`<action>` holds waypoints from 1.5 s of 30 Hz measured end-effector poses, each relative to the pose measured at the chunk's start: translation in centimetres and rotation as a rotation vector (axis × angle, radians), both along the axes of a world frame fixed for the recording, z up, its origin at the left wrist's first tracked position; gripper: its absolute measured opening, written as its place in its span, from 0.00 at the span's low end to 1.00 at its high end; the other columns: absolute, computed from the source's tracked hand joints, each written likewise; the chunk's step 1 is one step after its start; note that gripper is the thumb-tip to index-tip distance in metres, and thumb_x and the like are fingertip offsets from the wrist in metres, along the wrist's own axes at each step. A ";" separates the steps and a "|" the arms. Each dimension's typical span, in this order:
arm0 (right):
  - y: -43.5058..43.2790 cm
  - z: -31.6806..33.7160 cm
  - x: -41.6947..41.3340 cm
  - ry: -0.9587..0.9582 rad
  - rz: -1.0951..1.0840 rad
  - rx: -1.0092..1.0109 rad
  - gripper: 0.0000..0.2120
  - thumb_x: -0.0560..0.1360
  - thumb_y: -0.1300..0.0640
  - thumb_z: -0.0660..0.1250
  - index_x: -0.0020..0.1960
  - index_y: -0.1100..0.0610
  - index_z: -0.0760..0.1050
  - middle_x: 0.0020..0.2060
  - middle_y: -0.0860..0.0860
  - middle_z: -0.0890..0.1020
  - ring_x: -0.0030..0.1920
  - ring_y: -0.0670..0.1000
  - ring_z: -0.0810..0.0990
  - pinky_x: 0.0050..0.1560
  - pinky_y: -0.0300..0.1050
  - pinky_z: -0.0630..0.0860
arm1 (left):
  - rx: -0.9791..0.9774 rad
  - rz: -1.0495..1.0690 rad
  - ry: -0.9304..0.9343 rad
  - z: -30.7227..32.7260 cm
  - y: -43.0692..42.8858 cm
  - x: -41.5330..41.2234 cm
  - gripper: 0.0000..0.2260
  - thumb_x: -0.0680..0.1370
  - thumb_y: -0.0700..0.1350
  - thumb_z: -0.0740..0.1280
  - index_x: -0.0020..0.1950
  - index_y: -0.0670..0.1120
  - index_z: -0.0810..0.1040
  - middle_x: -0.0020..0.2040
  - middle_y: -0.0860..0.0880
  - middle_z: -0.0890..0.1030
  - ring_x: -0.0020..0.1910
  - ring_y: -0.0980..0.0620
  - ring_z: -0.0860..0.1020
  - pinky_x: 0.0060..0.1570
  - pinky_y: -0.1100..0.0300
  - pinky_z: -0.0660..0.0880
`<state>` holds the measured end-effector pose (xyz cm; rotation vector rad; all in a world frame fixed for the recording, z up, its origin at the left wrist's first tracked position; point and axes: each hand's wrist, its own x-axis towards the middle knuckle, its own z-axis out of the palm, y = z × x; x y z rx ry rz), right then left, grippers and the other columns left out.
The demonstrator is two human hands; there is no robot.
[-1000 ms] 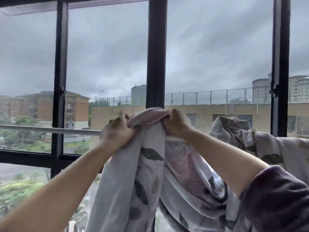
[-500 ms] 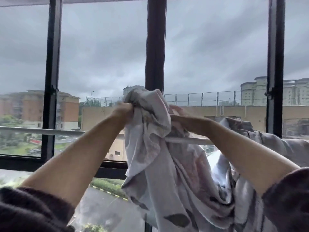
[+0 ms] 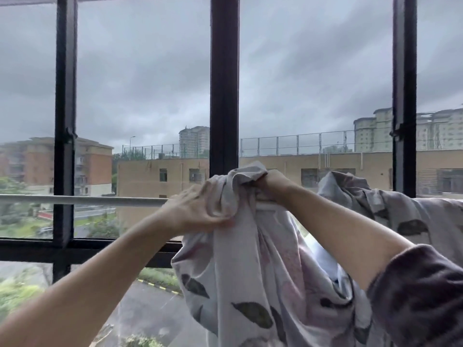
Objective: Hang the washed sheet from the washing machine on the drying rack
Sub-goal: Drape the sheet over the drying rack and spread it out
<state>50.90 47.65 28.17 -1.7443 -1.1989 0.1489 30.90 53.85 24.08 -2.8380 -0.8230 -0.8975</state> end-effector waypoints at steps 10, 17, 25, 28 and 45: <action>0.0 0.1 1.6 0.432 -0.102 0.317 0.05 0.74 0.62 0.65 0.43 0.60 0.79 0.35 0.53 0.79 0.37 0.52 0.77 0.37 0.41 0.76 | -0.656 -0.460 -0.827 6.9 0.1 1.7 0.11 0.74 0.34 0.65 0.34 0.46 0.79 0.30 0.51 0.80 0.36 0.49 0.76 0.31 0.64 0.75; -1.9 0.4 1.2 0.680 -0.164 0.534 0.16 0.78 0.65 0.53 0.33 0.59 0.71 0.38 0.55 0.78 0.41 0.52 0.75 0.44 0.42 0.72 | 0.102 0.052 0.037 -0.1 -2.5 5.6 0.32 0.66 0.59 0.69 0.66 0.54 0.62 0.52 0.48 0.75 0.51 0.45 0.78 0.48 0.51 0.77; -2.0 -0.1 1.6 0.349 -0.074 0.361 0.09 0.75 0.56 0.62 0.51 0.56 0.78 0.40 0.54 0.81 0.44 0.56 0.79 0.54 0.52 0.77 | 0.053 -0.129 -0.369 7.0 -1.1 3.9 0.08 0.74 0.35 0.63 0.38 0.46 0.76 0.32 0.51 0.74 0.32 0.52 0.73 0.35 0.63 0.68; -1.2 -0.5 1.1 0.232 0.060 0.215 0.21 0.64 0.46 0.66 0.51 0.57 0.79 0.48 0.59 0.83 0.51 0.59 0.81 0.58 0.55 0.77 | -0.044 0.202 -0.548 8.8 1.5 4.5 0.10 0.77 0.40 0.62 0.56 0.41 0.76 0.51 0.40 0.80 0.52 0.41 0.78 0.46 0.54 0.72; -3.2 -0.9 -2.3 -0.393 0.327 -0.292 0.13 0.76 0.50 0.61 0.39 0.56 0.77 0.32 0.48 0.82 0.32 0.46 0.79 0.41 0.45 0.76 | -0.288 -0.025 0.048 2.6 3.3 5.5 0.18 0.81 0.50 0.53 0.40 0.42 0.75 0.50 0.40 0.81 0.47 0.44 0.77 0.51 0.52 0.73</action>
